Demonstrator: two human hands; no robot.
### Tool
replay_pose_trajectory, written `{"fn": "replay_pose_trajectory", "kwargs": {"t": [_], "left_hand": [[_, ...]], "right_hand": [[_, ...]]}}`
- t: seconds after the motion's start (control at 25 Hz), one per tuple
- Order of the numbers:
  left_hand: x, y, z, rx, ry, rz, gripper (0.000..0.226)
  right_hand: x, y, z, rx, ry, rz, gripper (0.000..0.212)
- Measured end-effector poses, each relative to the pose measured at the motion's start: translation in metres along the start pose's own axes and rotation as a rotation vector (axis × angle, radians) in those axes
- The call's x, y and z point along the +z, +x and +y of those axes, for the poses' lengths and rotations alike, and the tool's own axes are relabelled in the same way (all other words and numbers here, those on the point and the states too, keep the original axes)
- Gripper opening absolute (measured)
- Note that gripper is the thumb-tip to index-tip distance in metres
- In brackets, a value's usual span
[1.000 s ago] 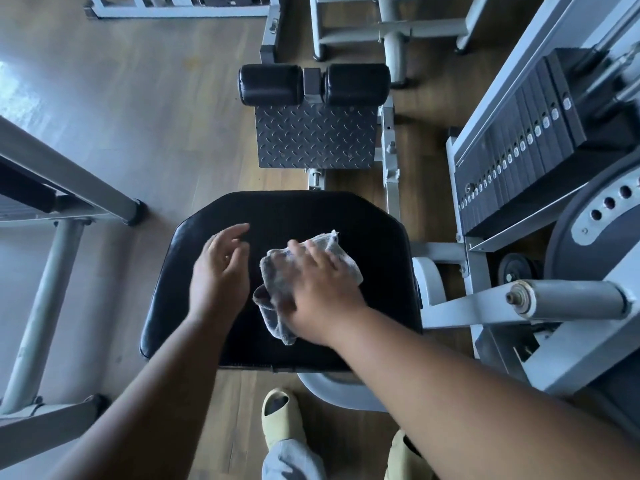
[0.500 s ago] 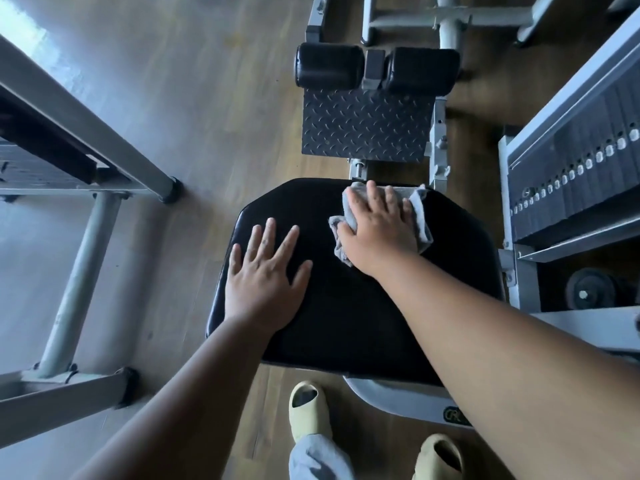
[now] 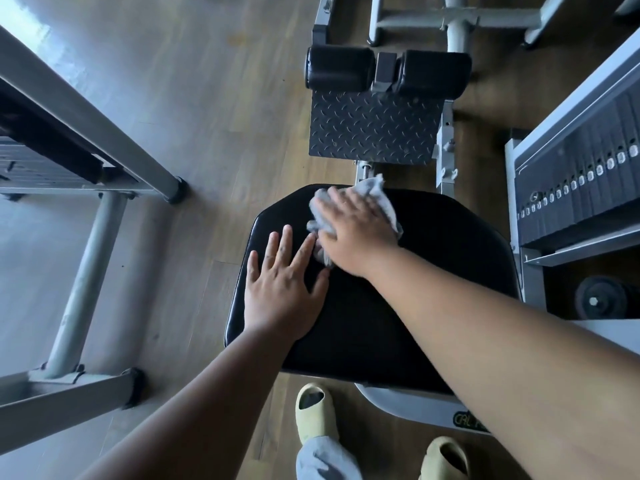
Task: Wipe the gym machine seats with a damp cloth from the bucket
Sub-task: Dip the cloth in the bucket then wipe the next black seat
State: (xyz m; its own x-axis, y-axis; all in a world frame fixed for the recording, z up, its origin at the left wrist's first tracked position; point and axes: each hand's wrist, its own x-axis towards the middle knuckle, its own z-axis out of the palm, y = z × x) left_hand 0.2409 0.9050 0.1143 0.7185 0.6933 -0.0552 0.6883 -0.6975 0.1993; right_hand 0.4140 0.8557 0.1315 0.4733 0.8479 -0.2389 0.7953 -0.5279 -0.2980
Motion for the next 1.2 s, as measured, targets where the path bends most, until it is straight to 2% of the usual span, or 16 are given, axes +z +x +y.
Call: {"fn": "replay_pose_trajectory", "kwargs": {"t": [0.04,0.12,0.16,0.24,0.32,0.44,0.52,0.68,0.84,0.96,1.08,1.2], "left_hand": [[0.000,0.000,0.000,0.003,-0.002,-0.005,0.065],[-0.002,0.000,0.000,0.011,-0.011,-0.021,0.065],[-0.002,-0.001,0.000,0.010,-0.013,-0.023,0.066],[-0.002,-0.001,0.002,0.004,-0.009,-0.011,0.065],[-0.002,-0.002,0.001,-0.009,-0.020,-0.003,0.068],[-0.004,0.000,-0.001,-0.028,-0.046,-0.005,0.073],[-0.005,0.000,-0.002,-0.019,-0.024,-0.007,0.072],[-0.007,0.000,-0.001,-0.014,0.005,-0.018,0.071],[-0.010,0.000,0.003,-0.024,0.002,-0.030,0.072],[-0.011,-0.001,0.006,-0.037,0.014,-0.026,0.073],[-0.010,-0.001,0.007,-0.037,0.015,-0.012,0.073],[-0.007,-0.001,0.006,-0.027,0.017,0.001,0.072]], "right_hand": [[0.003,-0.013,0.004,-0.108,0.003,-0.033,0.060],[0.001,-0.039,0.038,-0.189,-0.007,-0.049,0.058],[-0.002,-0.041,0.054,-0.144,-0.033,-0.028,0.058],[-0.009,-0.020,0.063,0.069,-0.059,-0.014,0.058],[-0.010,0.014,0.030,0.163,-0.024,0.001,0.058],[-0.001,0.023,-0.014,-0.055,0.004,-0.071,0.060],[-0.001,0.001,0.015,-0.116,-0.009,-0.095,0.060],[-0.012,-0.061,0.106,0.075,-0.064,-0.044,0.062],[-0.019,-0.115,0.142,0.273,-0.049,0.054,0.060],[-0.011,-0.144,0.143,0.421,0.063,0.062,0.059],[-0.010,-0.134,0.129,0.492,0.028,0.090,0.057],[-0.012,-0.102,0.079,0.361,-0.027,0.078,0.056]]}}
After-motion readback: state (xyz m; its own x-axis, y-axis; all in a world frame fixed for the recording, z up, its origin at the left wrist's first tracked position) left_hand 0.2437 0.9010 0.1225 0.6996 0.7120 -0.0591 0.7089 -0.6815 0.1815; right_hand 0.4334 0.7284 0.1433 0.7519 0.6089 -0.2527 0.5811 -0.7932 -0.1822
